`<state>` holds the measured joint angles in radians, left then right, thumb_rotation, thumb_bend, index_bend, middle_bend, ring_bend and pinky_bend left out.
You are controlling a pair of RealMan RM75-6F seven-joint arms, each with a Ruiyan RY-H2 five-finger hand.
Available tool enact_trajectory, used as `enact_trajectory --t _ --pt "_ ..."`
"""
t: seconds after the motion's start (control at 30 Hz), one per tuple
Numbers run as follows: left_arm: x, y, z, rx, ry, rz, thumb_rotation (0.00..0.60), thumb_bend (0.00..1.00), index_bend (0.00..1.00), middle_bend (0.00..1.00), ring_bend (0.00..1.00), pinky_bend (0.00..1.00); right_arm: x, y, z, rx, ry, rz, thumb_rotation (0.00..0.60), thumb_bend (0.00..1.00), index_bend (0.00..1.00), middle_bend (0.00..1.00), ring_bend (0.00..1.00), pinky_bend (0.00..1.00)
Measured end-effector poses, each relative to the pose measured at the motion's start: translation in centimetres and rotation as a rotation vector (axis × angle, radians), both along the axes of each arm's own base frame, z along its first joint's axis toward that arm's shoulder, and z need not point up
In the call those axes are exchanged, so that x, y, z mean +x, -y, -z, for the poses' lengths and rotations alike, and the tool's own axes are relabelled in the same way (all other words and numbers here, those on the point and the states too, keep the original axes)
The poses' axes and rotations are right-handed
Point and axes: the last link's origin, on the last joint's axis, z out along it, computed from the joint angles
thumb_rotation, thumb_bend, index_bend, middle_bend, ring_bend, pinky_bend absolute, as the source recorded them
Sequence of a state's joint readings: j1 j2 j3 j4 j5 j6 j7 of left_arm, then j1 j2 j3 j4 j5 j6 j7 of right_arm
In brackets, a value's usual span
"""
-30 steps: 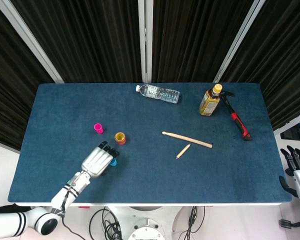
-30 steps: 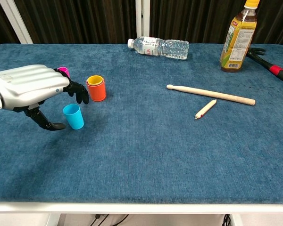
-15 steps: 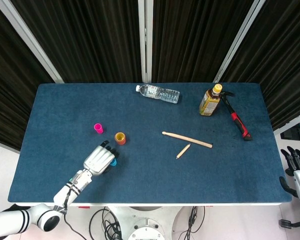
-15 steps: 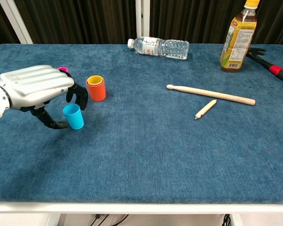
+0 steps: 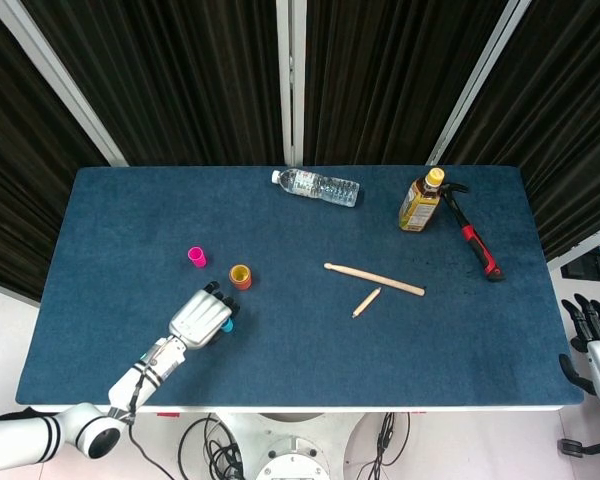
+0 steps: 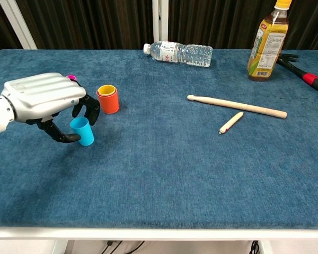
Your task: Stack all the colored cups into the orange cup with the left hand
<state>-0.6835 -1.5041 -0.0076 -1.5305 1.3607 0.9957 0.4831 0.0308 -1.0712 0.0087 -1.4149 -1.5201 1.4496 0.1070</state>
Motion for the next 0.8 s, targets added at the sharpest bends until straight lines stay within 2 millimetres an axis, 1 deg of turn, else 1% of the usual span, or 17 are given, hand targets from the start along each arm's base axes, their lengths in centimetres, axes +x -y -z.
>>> enact_trajectory --t 0.17,0.33,0.47,0.57,0.7,0.8 --pt "0.1 0.0 -0.1 0.006 0.001 0.008 0.600 0.34 0.50 0.47 0.48 0.27 0.0 0.0 0.0 0.000 -0.002 0.003 0.600 0.33 0.00 0.00 0.00 0.00" --pt "0.6 0.1 -0.6 0.022 0.011 0.030 0.600 0.34 0.51 0.48 0.49 0.27 0.0 0.0 0.0 0.002 -0.002 0.000 0.600 0.33 0.00 0.00 0.00 0.00" --pt "1.2 0.2 -1.4 0.043 0.022 0.047 0.600 0.34 0.51 0.48 0.49 0.27 0.2 0.1 0.0 0.002 -0.002 -0.004 0.600 0.33 0.00 0.00 0.00 0.00" --pt "1.8 0.0 -2.4 0.068 0.035 0.064 0.600 0.34 0.51 0.48 0.49 0.27 0.2 0.1 0.0 0.003 -0.003 -0.006 0.600 0.33 0.00 0.00 0.00 0.00" --pt "3.1 -0.9 -4.0 0.112 0.053 0.087 0.600 0.34 0.50 0.48 0.49 0.27 0.4 0.0 0.0 0.005 -0.003 -0.011 0.600 0.33 0.00 0.00 0.00 0.00" --pt "4.3 -1.9 -4.6 0.127 0.072 0.089 0.600 0.34 0.50 0.48 0.49 0.27 0.5 0.0 0.1 0.008 -0.002 -0.014 0.600 0.33 0.00 0.00 0.00 0.00"
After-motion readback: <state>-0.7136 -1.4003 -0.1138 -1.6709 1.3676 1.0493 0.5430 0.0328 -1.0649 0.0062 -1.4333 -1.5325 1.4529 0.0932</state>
